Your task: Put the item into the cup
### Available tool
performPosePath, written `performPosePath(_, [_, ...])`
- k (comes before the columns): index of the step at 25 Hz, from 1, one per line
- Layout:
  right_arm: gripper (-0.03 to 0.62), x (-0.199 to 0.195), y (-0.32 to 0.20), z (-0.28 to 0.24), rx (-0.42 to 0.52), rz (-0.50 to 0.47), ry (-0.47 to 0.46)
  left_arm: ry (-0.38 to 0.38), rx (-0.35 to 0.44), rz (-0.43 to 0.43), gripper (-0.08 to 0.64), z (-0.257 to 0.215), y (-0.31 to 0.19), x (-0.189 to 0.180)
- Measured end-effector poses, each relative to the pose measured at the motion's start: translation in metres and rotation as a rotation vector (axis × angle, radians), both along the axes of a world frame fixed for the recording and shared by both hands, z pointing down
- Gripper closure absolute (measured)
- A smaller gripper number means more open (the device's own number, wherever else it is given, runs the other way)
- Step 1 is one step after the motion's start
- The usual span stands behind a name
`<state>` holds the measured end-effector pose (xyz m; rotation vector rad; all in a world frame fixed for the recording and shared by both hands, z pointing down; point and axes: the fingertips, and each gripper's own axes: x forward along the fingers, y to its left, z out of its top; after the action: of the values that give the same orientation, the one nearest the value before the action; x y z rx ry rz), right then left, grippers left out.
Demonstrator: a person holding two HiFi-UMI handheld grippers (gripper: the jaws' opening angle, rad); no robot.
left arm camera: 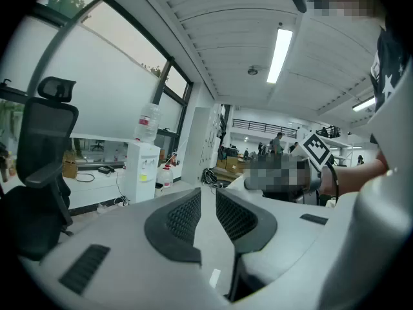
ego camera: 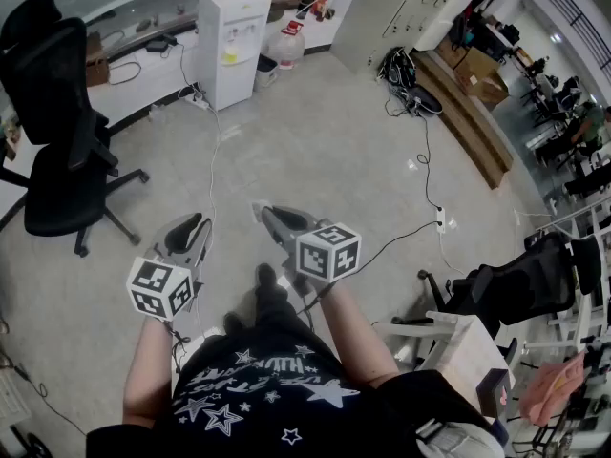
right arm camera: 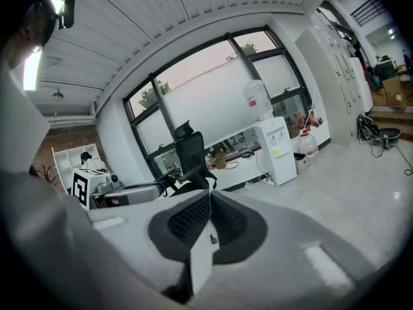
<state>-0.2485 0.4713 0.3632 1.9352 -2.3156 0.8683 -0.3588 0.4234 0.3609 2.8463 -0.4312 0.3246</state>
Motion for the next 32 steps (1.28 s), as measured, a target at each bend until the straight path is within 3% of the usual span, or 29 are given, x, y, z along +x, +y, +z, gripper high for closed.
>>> performPosePath(8, [0.591,0.019,0.006,0.008,-0.019,0.056,0.09,-0.039,0.047,-0.011,0.49,0.007,0.003,0.009])
performPosePath(9, [0.591,0.02,0.007,0.01,-0.023,0.058,0.092,-0.038,0.048,-0.016,0.554,0.007,0.003,0.009])
performPosePath(25, [0.591,0.017,0.004,0.034,-0.095,0.089,0.069,-0.024,-0.022,-0.066,0.554,0.02,-0.01,-0.016])
performPosePath(32, [0.592,0.026,-0.02,0.044,-0.099,0.092,0.06,-0.059,-0.037,-0.085,0.554,0.032,-0.039,-0.011])
